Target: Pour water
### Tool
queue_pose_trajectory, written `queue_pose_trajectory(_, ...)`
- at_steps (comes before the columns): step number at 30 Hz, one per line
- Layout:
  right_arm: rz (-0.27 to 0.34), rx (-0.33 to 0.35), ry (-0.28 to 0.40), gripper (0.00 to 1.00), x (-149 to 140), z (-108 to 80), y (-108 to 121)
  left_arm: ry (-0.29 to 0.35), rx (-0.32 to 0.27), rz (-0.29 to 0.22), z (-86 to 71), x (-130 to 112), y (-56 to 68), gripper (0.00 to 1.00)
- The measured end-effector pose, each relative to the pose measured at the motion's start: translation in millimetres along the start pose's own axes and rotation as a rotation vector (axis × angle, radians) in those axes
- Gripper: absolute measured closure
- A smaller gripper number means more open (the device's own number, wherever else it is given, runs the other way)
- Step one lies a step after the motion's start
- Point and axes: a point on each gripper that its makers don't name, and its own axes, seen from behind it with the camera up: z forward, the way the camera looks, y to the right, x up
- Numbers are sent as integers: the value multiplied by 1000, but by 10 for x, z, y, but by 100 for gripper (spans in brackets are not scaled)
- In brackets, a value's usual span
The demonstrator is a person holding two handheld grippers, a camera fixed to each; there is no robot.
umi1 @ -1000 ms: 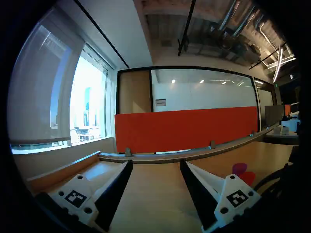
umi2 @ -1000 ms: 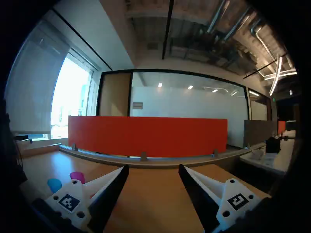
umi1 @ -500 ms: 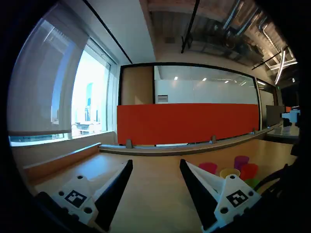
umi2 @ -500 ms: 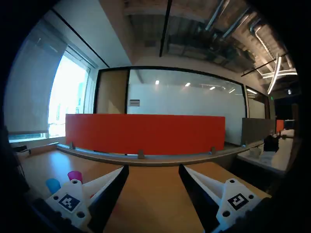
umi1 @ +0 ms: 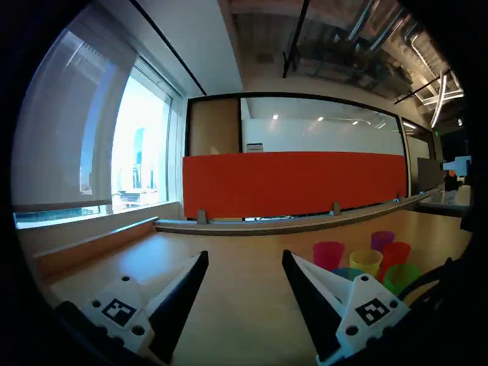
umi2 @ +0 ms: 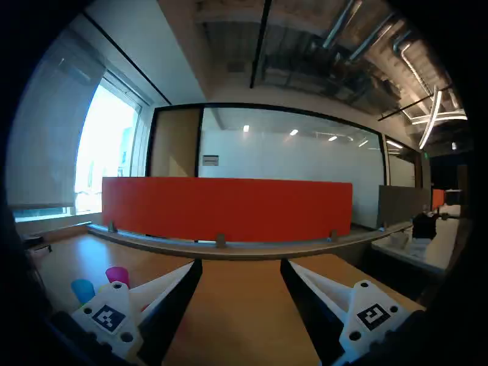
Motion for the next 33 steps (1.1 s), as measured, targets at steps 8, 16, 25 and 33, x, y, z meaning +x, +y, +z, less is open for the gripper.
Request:
queue_pose_trajectory(8, 2, 1, -1, 1, -3, -14, -19, 0, -6, -2, 13, -39, 22, 11)
queue_pose_trajectory(16, -4, -3, 4, 1, 34, -22, -6, -9, -10, -20, 24, -104, 24, 11)
queue_pose_trajectory(25, 0, -8, 16, 1, 39, -34, 25, -23, -8, -22, 12, -172, 19, 11)
queue_pose_trajectory(33, 0, -5, 26, 1, 57, -39, 7, -34, -12, -28, 16, -198, 25, 11)
